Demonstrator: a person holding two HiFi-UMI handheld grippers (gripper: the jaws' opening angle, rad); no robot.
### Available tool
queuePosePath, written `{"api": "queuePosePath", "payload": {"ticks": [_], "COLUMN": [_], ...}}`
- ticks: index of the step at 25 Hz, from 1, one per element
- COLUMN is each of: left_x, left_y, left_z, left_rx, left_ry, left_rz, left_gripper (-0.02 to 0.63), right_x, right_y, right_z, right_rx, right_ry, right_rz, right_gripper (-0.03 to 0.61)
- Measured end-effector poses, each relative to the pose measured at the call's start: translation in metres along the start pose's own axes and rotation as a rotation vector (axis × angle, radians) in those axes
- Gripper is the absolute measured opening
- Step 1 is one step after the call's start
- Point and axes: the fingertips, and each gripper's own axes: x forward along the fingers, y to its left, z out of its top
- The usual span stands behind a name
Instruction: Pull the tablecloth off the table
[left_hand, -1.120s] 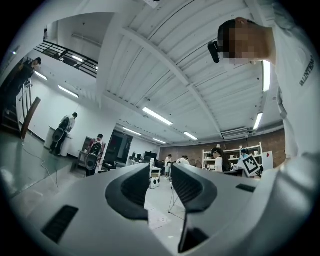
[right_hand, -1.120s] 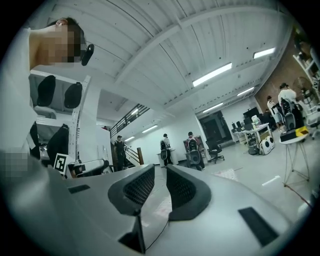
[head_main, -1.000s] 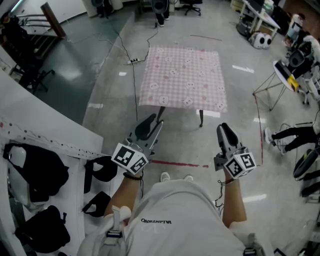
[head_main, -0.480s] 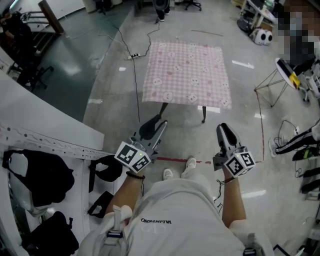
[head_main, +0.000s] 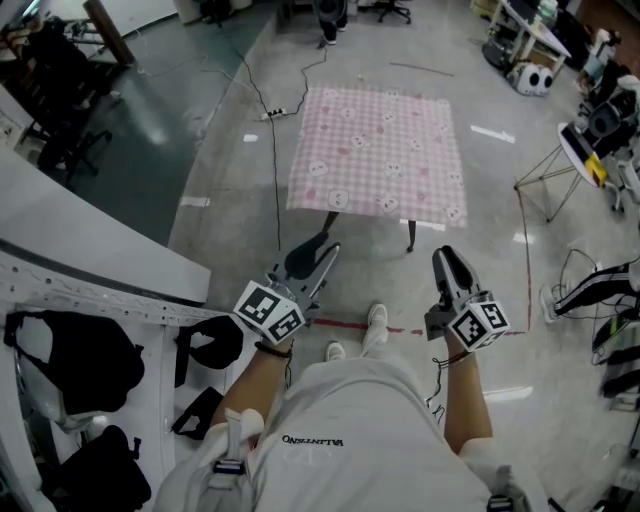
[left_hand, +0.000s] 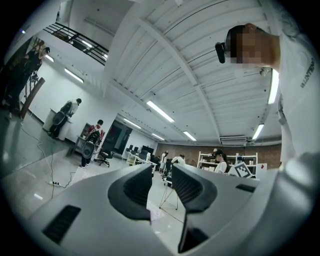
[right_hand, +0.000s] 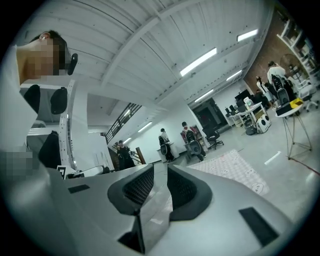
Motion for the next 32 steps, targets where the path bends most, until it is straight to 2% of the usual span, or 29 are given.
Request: {"api": "queuePosePath", "payload": {"ticks": [4, 11, 17, 23, 32], "left_x": [0.021, 0.063, 0.106, 0.147, 0.191], "left_y": [0.010, 0.031, 0.048, 0.064, 0.078], "left_z": [-0.016, -0.062, -0.098, -0.139, -0.183], "left_rx": [-0.044, -0.146, -0.200, -0.307, -0.408], "left_ry": [0.023, 0.090, 0.159, 0.213, 0.239], "left_rz": [0.010, 0.037, 0.056, 0.089, 0.127], "left_gripper": [0.121, 0.121, 0.121, 0.114, 0.115], "right_x": [0.015, 0.043, 0.070, 0.100, 0.126], "right_y": [-0.020, -0.072, -0.113, -0.159, -0.204], "right_z": [-0.009, -0.027, -0.044, -0.054, -0.084], "right_rx": [0.061, 0.234, 0.338, 0.491, 0.579], "right_ry": [0.031, 0.062, 0.119, 0.133, 0.207], "right_rz": [0.023, 0.062, 0.085, 0.123, 0.166], "right_gripper": [0.094, 0.094, 0.092, 0.089, 0.091]}}
